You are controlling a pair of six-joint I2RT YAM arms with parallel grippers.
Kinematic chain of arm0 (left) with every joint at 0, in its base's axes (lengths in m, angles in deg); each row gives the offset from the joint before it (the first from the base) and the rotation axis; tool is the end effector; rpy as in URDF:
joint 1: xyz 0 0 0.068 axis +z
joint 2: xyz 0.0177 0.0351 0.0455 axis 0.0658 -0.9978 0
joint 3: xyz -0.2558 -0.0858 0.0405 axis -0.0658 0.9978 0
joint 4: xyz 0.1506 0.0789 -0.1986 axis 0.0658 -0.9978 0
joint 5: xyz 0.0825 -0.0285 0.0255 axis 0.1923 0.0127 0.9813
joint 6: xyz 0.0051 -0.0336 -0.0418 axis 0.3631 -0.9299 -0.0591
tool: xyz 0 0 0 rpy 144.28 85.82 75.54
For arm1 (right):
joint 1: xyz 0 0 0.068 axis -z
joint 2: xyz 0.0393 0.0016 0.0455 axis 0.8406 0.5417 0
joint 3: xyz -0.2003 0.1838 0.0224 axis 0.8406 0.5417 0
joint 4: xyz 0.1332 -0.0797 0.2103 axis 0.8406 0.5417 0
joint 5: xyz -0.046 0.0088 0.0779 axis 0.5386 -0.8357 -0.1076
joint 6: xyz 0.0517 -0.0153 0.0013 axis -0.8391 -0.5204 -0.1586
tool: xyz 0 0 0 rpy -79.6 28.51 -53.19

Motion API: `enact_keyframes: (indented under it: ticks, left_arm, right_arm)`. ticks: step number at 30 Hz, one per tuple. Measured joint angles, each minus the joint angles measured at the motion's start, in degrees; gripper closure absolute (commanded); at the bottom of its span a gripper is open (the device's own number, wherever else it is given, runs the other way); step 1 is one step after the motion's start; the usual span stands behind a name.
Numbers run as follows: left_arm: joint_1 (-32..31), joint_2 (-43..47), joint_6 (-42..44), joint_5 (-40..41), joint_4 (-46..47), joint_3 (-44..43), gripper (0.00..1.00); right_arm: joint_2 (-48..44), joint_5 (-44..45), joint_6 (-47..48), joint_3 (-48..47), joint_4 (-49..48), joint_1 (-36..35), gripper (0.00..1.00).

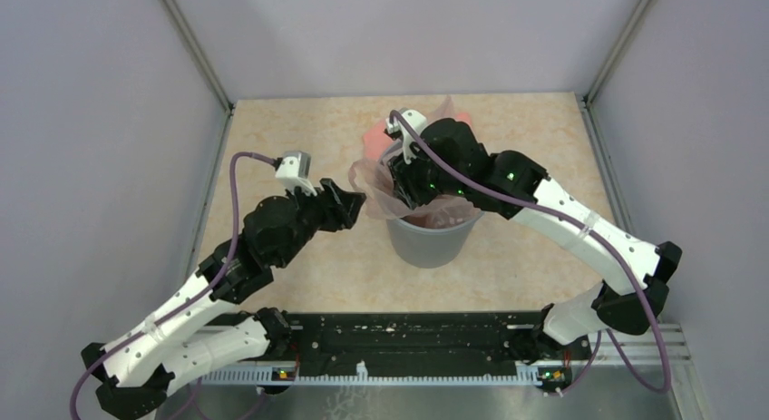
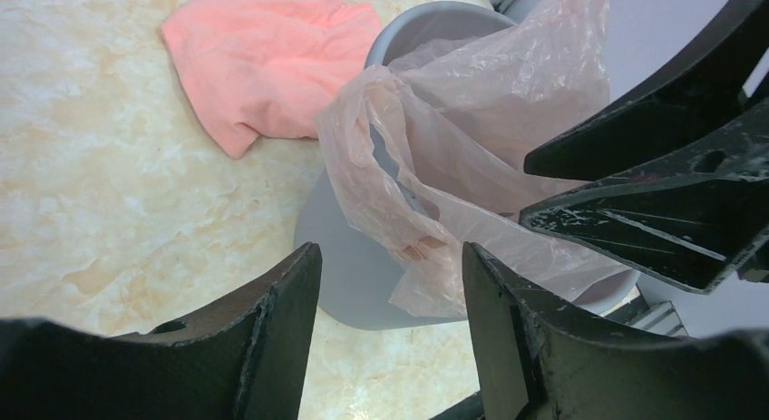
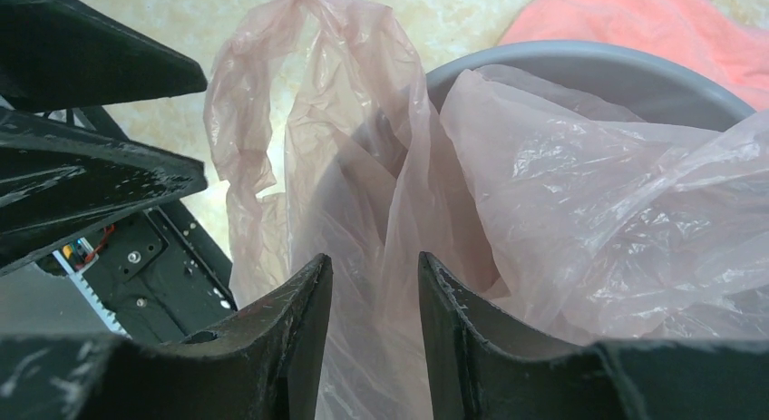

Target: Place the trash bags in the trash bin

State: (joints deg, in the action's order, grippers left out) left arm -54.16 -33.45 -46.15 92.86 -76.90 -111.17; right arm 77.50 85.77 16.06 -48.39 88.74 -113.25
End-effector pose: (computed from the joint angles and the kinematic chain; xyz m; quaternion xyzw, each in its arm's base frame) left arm 0.1100 -0.1132 0.3817 -0.0006 0.7639 -0.3167 0.5622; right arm 0.1698 0.2467 0.4299 -0.3506 0.8098 0.2111 0.4203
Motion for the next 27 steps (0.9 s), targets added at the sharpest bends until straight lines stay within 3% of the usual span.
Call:
enact_keyframes:
  ticks: [6, 16, 24, 27]
  left_arm:
    - [0.0, -1.6, 0.0, 1.6, 1.6, 0.0, 0.34]
    - [0.7, -4.5, 0.0, 2.7, 3.2, 0.5, 0.65]
    - [1.0, -4.5, 0.3, 1.8, 3.7, 1.3, 0.77]
    - [1.1, -4.9, 0.5, 1.1, 4.5, 1.3, 0.83]
  right_arm:
    - [0.0, 0.2, 0.0, -1.3, -0.1, -0.5, 0.59]
    - [0.3, 0.7, 0.1, -1.9, 0.2, -0.6, 0.54]
    - [2.1, 0.8, 0.6, -4.3, 0.2, -1.9, 0.53]
    - [3.4, 1.6, 0.6, -4.2, 0.1, -2.0, 0.58]
